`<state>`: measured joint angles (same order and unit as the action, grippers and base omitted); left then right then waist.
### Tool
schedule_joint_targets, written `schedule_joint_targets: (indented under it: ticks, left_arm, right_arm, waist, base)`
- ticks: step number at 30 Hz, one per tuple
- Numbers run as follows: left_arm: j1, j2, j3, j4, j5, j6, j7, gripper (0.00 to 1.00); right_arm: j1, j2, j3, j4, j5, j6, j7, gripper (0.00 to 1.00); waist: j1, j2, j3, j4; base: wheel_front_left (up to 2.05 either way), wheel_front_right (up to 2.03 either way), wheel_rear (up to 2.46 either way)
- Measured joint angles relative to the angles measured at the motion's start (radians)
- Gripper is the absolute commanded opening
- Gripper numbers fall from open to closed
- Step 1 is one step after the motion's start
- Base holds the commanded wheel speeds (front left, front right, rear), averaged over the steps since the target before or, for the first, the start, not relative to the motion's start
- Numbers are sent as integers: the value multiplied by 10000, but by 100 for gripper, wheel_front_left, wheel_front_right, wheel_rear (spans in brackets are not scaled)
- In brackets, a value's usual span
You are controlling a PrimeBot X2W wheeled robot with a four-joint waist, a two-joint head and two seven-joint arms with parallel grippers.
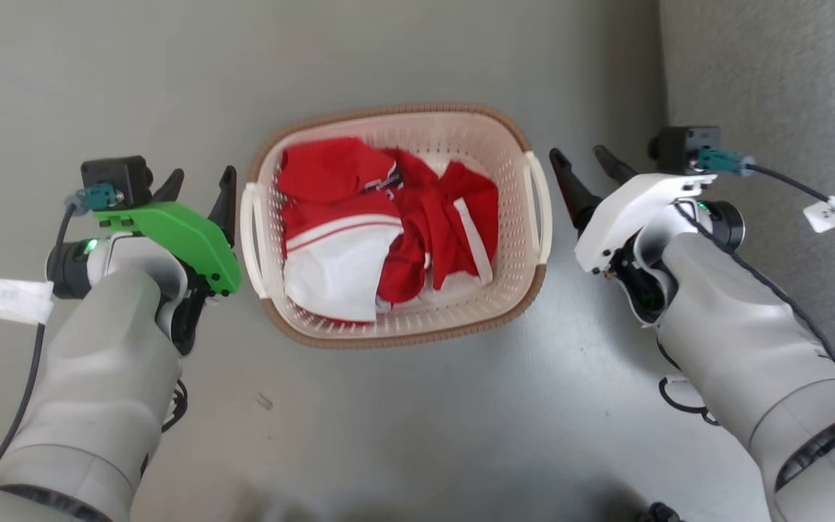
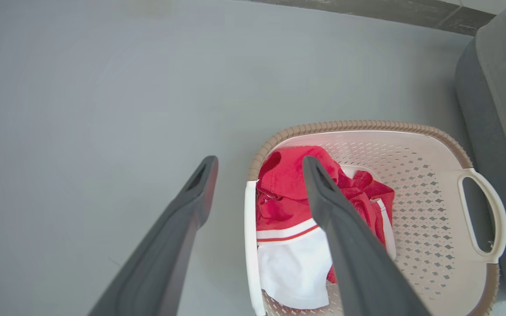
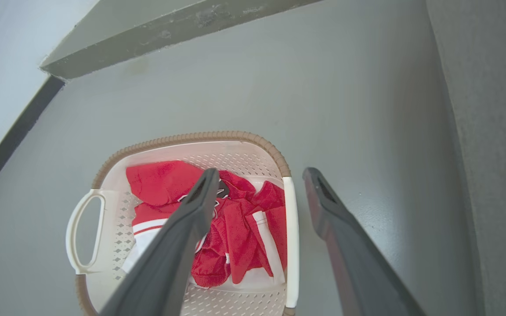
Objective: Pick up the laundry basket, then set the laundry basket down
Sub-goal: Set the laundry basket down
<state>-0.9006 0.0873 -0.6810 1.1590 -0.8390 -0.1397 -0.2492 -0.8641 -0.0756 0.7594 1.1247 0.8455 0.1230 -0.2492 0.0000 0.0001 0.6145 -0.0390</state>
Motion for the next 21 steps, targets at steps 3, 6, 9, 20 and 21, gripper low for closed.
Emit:
schedule_joint_targets:
  ticks: [3, 6, 9, 20, 21]
  left_arm:
    - [156, 29, 71, -188, 54, 23, -27, 100]
    - [240, 268, 380, -834, 194, 288, -27, 100]
    - [287, 525, 656, -1429, 548, 568, -27, 100]
    - [1491, 884, 1645, -3459, 1302, 1243, -27, 100]
    - [1605, 911, 1747, -3693, 1342, 1323, -27, 100]
  right_arm:
    - [121, -211, -376, -543, -17, -38, -2, 100]
    - [176, -380, -729, -1028, -88, -203, -8, 100]
    - [481, -483, -1060, -1490, -203, -313, -12, 100]
    - [1619, -807, -1975, -3057, -1124, -834, -12, 100]
    - [1732, -840, -2067, -3229, -1241, -945, -12, 100]
  waist:
    - [0, 0, -390, 1]
    - [0, 0, -781, 5]
    - [0, 0, -1167, 8]
    - [0, 0, -2443, -22]
    - [0, 0, -2568, -28]
  base:
    - [0, 0, 0]
    - [0, 0, 0]
    - [0, 0, 0]
    - [0, 0, 0]
    - [0, 0, 0]
